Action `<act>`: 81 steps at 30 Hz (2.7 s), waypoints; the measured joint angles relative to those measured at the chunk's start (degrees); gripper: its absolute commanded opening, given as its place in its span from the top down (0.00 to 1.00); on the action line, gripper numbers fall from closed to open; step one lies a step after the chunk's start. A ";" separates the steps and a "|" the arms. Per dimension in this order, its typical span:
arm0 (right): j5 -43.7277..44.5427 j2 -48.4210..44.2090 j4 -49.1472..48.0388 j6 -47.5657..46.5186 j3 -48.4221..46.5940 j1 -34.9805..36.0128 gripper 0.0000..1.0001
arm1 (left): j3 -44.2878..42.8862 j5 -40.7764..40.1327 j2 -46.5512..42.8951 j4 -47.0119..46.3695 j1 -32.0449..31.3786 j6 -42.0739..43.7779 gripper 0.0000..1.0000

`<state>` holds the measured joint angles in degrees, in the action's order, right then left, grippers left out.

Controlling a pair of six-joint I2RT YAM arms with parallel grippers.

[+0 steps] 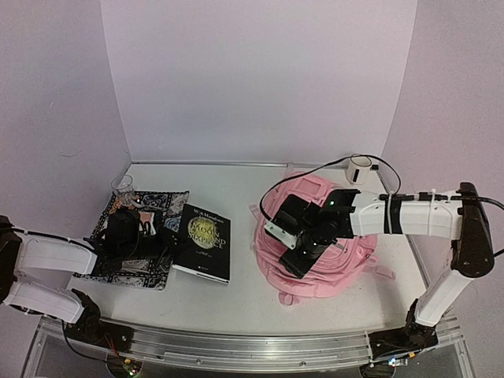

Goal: Pack the student bag
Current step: Pick up the largest pocket of the bag from the student bag, then place the book in the largest pocket of the bag.

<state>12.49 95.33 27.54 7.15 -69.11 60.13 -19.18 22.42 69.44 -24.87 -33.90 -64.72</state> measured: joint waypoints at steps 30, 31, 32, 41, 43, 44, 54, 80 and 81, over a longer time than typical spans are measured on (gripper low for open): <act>5.69 5.72 0.45 -2.86 -0.40 0.70 1.00 | -1.72 8.05 1.90 2.43 0.16 1.70 1.00; 6.26 5.41 0.81 -2.85 -0.74 0.76 1.00 | -1.78 8.60 1.87 2.40 0.16 1.67 1.00; 6.81 5.10 1.20 -2.84 -1.19 0.79 1.00 | -1.83 9.15 1.85 2.38 0.16 1.62 1.00; 15.19 2.24 3.30 -2.37 -9.51 0.75 1.00 | -1.81 12.30 0.18 2.39 -1.56 -0.02 1.00; 17.00 2.17 3.40 -2.39 -11.56 0.67 1.00 | -1.83 12.35 -0.01 2.39 -3.23 -0.24 1.00; 17.58 2.16 3.40 -2.42 -12.36 0.66 1.00 | -1.99 12.36 -0.02 2.48 -4.18 -0.28 1.00; 18.76 0.63 2.60 -3.83 -14.20 0.27 1.00 | -9.51 13.03 4.52 1.64 -12.14 -0.90 1.00; 8.05 -5.50 -3.70 -8.18 -12.86 -0.04 1.00 | -24.16 19.56 26.13 -12.31 -14.93 -6.66 1.00; 7.99 -5.56 -3.74 -8.26 -12.85 -0.06 1.00 | -24.25 19.73 26.47 -12.45 -14.94 -7.00 1.00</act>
<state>20.48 89.76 23.80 -1.11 -81.95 60.08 -43.43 42.15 95.92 -37.32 -48.84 -71.72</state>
